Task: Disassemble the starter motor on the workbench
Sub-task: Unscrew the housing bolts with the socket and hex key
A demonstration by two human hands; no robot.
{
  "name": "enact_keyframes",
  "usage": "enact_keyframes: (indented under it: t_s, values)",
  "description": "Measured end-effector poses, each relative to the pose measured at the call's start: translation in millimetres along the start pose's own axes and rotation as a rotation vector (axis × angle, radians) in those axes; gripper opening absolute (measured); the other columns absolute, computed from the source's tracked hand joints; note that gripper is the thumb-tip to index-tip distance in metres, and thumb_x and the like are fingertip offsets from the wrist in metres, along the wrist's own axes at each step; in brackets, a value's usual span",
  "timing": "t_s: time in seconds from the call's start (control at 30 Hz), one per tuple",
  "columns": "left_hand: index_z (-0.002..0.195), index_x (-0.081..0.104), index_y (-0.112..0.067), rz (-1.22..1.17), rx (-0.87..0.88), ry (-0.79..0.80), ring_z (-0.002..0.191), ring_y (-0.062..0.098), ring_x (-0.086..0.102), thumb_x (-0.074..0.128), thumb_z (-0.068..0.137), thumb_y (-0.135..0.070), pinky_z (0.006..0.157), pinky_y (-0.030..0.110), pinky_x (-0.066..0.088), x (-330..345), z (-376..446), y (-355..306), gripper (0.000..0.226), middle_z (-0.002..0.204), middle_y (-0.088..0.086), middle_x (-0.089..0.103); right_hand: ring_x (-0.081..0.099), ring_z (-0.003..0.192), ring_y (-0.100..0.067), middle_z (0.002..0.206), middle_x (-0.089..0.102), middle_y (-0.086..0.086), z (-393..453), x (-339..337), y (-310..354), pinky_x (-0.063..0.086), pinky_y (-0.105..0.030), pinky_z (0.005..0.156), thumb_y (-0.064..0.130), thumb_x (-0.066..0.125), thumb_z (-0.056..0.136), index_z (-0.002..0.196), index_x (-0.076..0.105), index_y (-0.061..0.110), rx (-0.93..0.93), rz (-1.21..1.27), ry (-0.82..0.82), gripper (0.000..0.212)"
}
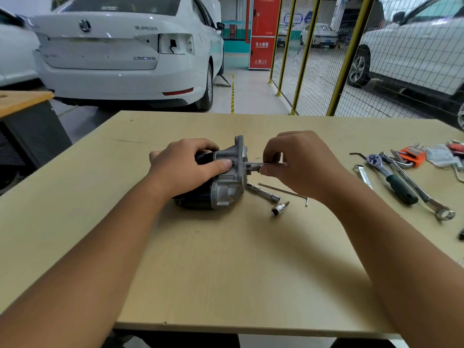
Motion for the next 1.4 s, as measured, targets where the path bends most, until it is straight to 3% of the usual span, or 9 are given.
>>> enact_keyframes:
  t_s: [0.13,0.23,0.3,0.4,0.57,0.8,1.0,1.2,1.4]
  values:
    - [0.114,0.066,-0.051,-0.017,0.0,-0.009,0.112,0.013,0.056,0.042,0.071,-0.087,0.089,0.041,0.023,-0.4,0.2,-1.0,0.061,0.113,-0.025,0.068,0.057,0.071,-0.013,0.077,0.065,0.007,-1.5,1.2,-2.7,0.053,-0.036,0.067,0.033,0.077,0.085,0.087,0.069,0.026,0.016,0.089,0.007,0.011]
    - [0.114,0.067,-0.05,-0.019,-0.004,-0.007,0.113,0.013,0.056,0.044,0.073,-0.085,0.089,0.042,0.024,-0.5,0.4,-0.9,0.058,0.114,-0.025,0.068,0.051,0.07,-0.005,0.076,0.059,0.008,-0.3,1.5,-0.2,0.042,-0.03,0.063,0.034,0.071,0.09,0.089,0.073,0.024,-0.02,0.109,0.001,0.011]
    - [0.114,0.067,-0.05,-0.019,-0.003,-0.005,0.111,0.011,0.056,0.046,0.073,-0.085,0.089,0.042,0.024,-0.6,0.8,-0.6,0.058,0.113,-0.025,0.068,0.05,0.072,-0.008,0.079,0.057,0.004,0.6,2.4,0.5,0.039,-0.03,0.066,0.03,0.065,0.095,0.091,0.076,0.018,-0.035,0.098,0.014,0.016]
    - [0.114,0.067,-0.05,-0.022,-0.004,-0.01,0.106,0.009,0.052,0.048,0.07,-0.086,0.089,0.041,0.024,-0.9,1.0,-0.4,0.06,0.111,-0.026,0.066,0.054,0.079,-0.017,0.087,0.057,0.001,1.1,2.8,0.2,0.049,-0.039,0.074,0.025,0.064,0.096,0.095,0.076,0.016,-0.033,0.086,0.039,0.015]
    - [0.115,0.066,-0.051,-0.024,0.002,0.004,0.105,0.009,0.051,0.05,0.065,-0.088,0.09,0.041,0.023,-0.5,0.6,0.9,0.064,0.111,-0.024,0.065,0.054,0.09,-0.019,0.091,0.057,0.011,0.3,0.9,2.7,0.047,-0.043,0.081,0.035,0.068,0.092,0.094,0.073,0.026,-0.035,-0.065,0.013,0.01]
    - [0.111,0.067,-0.052,-0.027,-0.003,-0.008,0.111,0.012,0.056,0.043,0.071,-0.087,0.089,0.041,0.024,-0.9,0.0,-1.4,0.058,0.111,-0.026,0.068,0.057,0.075,-0.015,0.083,0.067,0.006,-1.4,-0.2,-0.4,0.053,-0.038,0.071,0.036,0.07,0.091,0.096,0.072,0.027,0.011,0.047,0.04,0.01]
    - [0.112,0.067,-0.05,-0.027,-0.007,-0.003,0.109,0.011,0.055,0.048,0.069,-0.087,0.089,0.041,0.024,-0.9,-0.7,-1.3,0.06,0.111,-0.025,0.068,0.052,0.081,-0.017,0.089,0.059,0.0,1.5,3.2,-3.1,0.046,-0.035,0.074,0.023,0.061,0.097,0.1,0.076,0.018,-0.006,0.042,0.043,0.016]
    - [0.115,0.067,-0.05,-0.027,-0.012,0.005,0.114,0.013,0.057,0.049,0.066,-0.088,0.091,0.041,0.025,-1.8,-0.8,-1.6,0.064,0.115,-0.023,0.068,0.057,0.083,-0.021,0.089,0.061,0.004,2.0,2.2,-1.5,0.052,-0.044,0.075,0.024,0.068,0.093,0.094,0.078,0.021,-0.018,-0.004,0.028,0.011]
    - [0.116,0.066,-0.05,-0.018,-0.006,0.012,0.116,0.014,0.057,0.048,0.067,-0.089,0.091,0.041,0.025,-1.1,-1.5,-2.0,0.066,0.117,-0.022,0.068,0.057,0.078,-0.016,0.082,0.057,0.012,1.7,-0.7,-1.1,0.052,-0.042,0.071,0.026,0.079,0.083,0.087,0.076,0.021,-0.017,0.015,-0.015,0.007]
Point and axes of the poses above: each hand's wrist, its own z-axis towards the middle knuckle, its own x-axis out of the palm, y = z × x, the point moved 6 cm from there along z, towards the middle knuckle
